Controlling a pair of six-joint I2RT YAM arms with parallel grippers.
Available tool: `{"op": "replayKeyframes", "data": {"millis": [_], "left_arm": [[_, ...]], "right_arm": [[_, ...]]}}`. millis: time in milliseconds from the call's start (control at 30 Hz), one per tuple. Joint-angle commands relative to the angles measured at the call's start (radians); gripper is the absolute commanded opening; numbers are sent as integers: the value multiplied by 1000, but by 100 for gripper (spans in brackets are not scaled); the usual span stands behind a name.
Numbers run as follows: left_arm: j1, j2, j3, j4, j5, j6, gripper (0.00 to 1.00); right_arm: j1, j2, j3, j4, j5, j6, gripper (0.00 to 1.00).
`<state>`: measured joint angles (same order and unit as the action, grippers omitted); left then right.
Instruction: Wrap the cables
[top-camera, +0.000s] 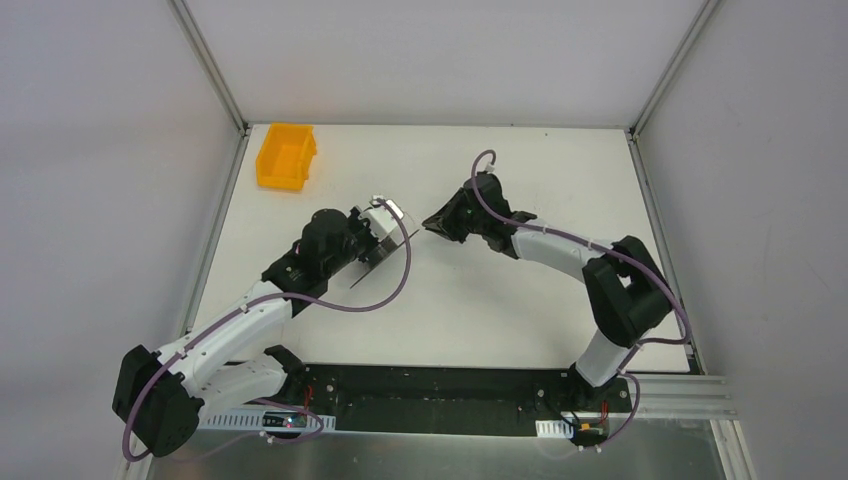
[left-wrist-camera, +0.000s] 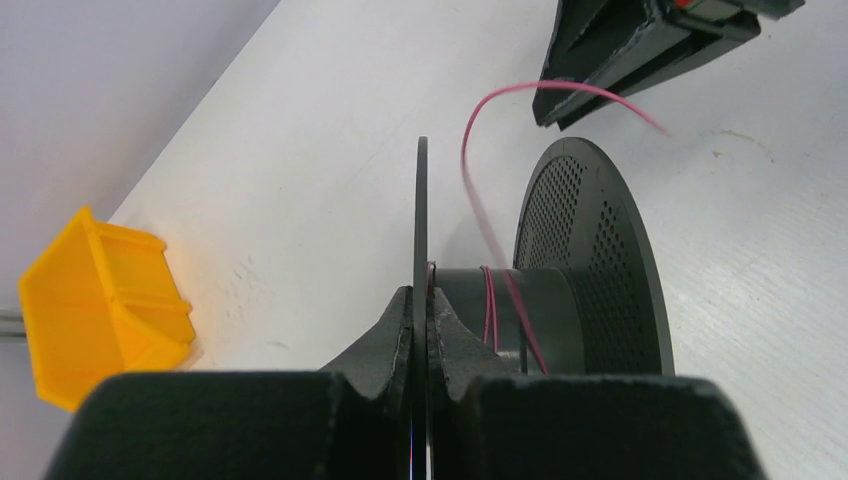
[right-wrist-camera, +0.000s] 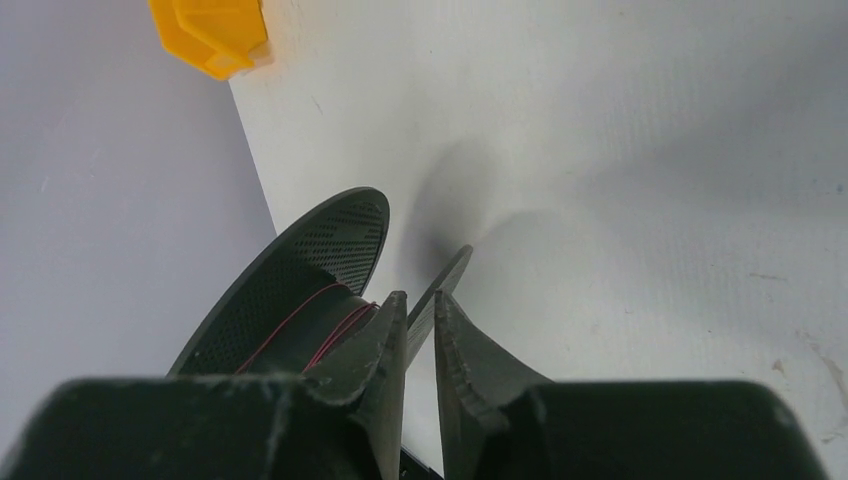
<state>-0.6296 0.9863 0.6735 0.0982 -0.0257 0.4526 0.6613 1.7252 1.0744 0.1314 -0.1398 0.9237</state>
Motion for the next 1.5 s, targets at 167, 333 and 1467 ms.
{"op": "replayKeyframes", "data": {"millis": [167,333,1467], "left_arm": [[53,-19,82,-57,161,-95,0],[114,-14,105,-94,261,-165,0],[486,147,203,-103,281,-767,0]], "right_arm": [[-91,-194,-120,53,-15,-79,20],[-114,-337,-198,106,-29,-365,22],[520,-301,-398,401,105,-1583,39]]}}
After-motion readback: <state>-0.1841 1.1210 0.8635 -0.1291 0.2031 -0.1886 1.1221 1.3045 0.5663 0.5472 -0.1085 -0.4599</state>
